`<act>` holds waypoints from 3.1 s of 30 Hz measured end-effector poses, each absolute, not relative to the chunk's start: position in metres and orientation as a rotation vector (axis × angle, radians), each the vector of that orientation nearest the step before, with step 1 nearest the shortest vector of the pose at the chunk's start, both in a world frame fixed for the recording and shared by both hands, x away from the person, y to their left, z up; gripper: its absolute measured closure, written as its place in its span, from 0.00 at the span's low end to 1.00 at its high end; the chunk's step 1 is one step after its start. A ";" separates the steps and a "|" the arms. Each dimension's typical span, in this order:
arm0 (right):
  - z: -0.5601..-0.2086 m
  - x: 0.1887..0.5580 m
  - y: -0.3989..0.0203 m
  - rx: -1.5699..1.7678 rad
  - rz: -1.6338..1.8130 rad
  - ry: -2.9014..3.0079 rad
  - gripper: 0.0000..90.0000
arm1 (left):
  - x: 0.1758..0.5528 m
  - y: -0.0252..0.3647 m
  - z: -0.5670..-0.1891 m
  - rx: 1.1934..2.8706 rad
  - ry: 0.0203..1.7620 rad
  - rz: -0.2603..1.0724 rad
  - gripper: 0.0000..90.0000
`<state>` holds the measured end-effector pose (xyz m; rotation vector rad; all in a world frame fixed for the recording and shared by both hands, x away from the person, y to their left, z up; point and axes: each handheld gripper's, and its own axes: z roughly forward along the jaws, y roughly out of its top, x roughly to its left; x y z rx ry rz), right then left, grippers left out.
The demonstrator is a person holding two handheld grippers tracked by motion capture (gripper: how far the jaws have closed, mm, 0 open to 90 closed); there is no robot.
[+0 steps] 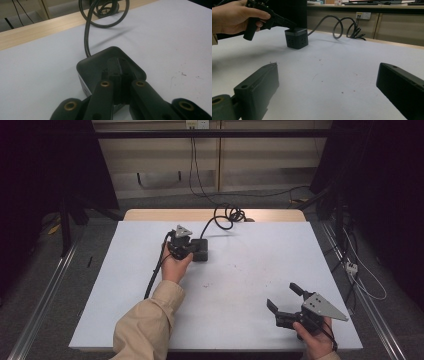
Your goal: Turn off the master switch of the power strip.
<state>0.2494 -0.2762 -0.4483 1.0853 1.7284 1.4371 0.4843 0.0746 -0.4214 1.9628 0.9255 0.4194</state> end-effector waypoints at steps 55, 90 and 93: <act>-0.448 0.250 -0.275 1.089 1.439 1.724 0.04 | 0.459 0.099 -0.405 1.869 0.899 0.280 0.30; -0.448 0.250 -0.275 1.082 1.434 1.726 0.04 | 0.416 0.146 -0.418 1.854 0.847 0.181 0.15; -0.448 0.250 -0.275 1.080 1.432 1.727 0.04 | 0.413 0.152 -0.421 1.847 0.856 0.184 0.15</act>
